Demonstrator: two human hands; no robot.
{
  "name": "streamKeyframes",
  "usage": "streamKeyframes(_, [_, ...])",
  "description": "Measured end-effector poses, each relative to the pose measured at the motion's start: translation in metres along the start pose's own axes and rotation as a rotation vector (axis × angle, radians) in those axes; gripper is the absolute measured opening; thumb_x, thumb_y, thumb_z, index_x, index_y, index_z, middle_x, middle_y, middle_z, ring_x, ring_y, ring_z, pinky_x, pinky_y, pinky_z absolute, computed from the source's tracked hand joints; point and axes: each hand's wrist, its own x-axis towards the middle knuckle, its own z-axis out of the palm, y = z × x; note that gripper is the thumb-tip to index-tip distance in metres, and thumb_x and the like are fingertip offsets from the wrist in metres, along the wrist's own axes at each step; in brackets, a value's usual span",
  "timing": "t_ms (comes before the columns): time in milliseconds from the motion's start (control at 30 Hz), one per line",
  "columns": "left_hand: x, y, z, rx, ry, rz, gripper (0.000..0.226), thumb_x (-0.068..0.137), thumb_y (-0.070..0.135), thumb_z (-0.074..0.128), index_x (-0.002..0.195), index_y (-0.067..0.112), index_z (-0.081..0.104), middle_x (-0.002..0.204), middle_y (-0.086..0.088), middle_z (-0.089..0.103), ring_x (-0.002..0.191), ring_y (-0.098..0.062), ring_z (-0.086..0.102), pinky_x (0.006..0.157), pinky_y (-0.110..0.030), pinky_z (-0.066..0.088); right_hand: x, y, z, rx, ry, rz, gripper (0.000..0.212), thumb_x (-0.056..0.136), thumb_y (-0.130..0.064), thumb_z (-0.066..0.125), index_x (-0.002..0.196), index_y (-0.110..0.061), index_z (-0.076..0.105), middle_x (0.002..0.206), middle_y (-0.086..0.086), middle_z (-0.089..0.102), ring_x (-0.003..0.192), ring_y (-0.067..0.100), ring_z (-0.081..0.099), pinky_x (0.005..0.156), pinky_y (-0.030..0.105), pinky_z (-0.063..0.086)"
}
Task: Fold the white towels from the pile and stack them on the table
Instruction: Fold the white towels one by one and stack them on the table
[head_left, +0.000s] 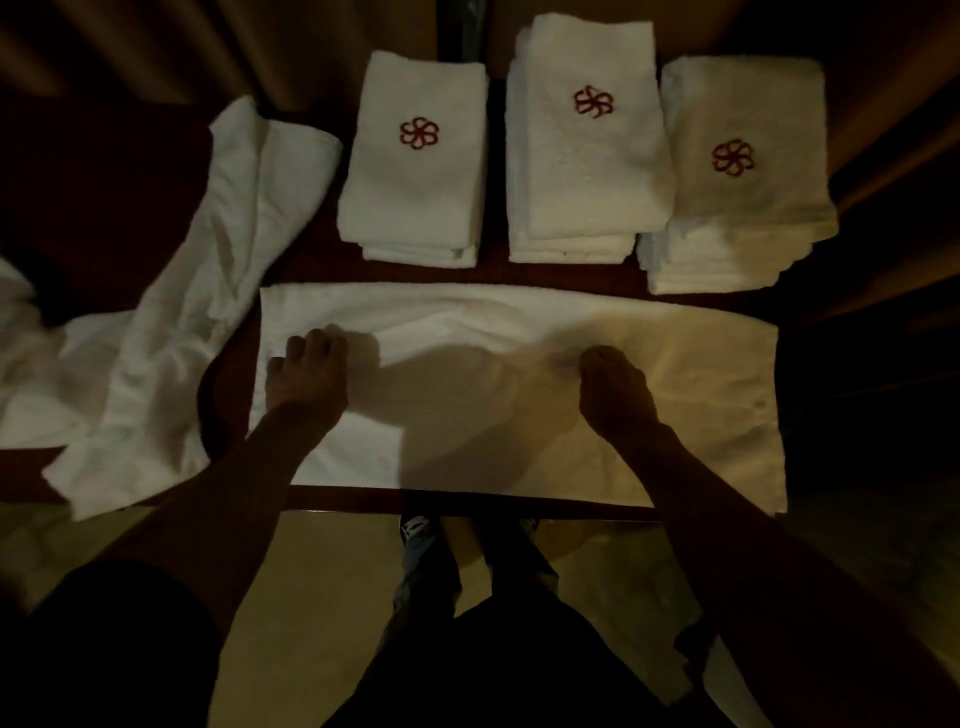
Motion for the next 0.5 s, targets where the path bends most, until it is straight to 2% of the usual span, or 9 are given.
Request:
streamKeyframes(100, [-0.001,-0.018,0.000,0.060,0.010,0.044,0.064,0.077,0.015,0.073,0.135,0.006,0.047,0.119,-0.023,0.052,0.105,-0.044,0.051,0.078,-0.056,0.048,0.002,-0.005,-0.007,0.012,-0.061,0.075,0.025,0.098,-0.009,0.055,0.120,-0.002,0.061,0.123,0.018,0.063,0.116,0.034,0.060,0.103,0.049,0.049])
streamKeyframes(200, [-0.001,-0.032,-0.002,0.063,0.065,0.107,0.062,0.069,0.010,0.076,0.126,0.002,0.052,0.109,-0.023,0.057,0.093,-0.045,0.056,0.074,-0.056,0.049,0.003,-0.006,-0.013,0.033,-0.080,0.104,0.024,0.099,-0.011,0.052,0.120,-0.001,0.058,0.118,0.018,0.063,0.109,0.034,0.062,0.098,0.047,0.052])
streamKeyframes(300, [-0.004,-0.043,-0.005,0.078,0.196,0.149,0.043,0.080,0.011,0.065,0.118,-0.001,0.050,0.104,-0.023,0.058,0.088,-0.044,0.059,0.077,-0.058,0.047,-0.001,-0.006,-0.015,0.051,-0.047,0.086,0.017,0.100,-0.012,0.051,0.112,-0.002,0.059,0.110,0.016,0.064,0.101,0.032,0.064,0.092,0.045,0.054])
streamKeyframes(400, [-0.008,-0.055,0.001,0.102,0.348,0.252,0.022,0.092,0.012,0.044,0.109,-0.002,0.049,0.098,-0.023,0.057,0.087,-0.042,0.058,0.076,-0.055,0.046,-0.007,-0.005,-0.014,0.075,-0.051,0.069,0.012,0.099,-0.011,0.052,0.105,-0.005,0.060,0.106,0.014,0.064,0.098,0.029,0.064,0.091,0.044,0.055])
streamKeyframes(467, [-0.011,-0.060,0.009,0.106,0.365,0.301,0.028,0.092,0.014,0.035,0.107,-0.003,0.051,0.098,-0.024,0.057,0.089,-0.041,0.057,0.077,-0.053,0.046,-0.011,-0.001,-0.010,0.062,-0.086,0.047,0.011,0.097,-0.009,0.056,0.105,-0.005,0.062,0.113,0.014,0.064,0.105,0.028,0.063,0.096,0.044,0.054])
streamKeyframes(500, [-0.012,-0.062,0.013,0.091,0.348,0.309,0.032,0.091,0.017,0.037,0.107,-0.003,0.054,0.100,-0.024,0.058,0.091,-0.042,0.058,0.079,-0.054,0.047,-0.013,0.001,-0.007,0.033,-0.101,0.019,0.012,0.095,-0.008,0.059,0.106,-0.005,0.064,0.120,0.014,0.063,0.113,0.030,0.061,0.100,0.046,0.052])
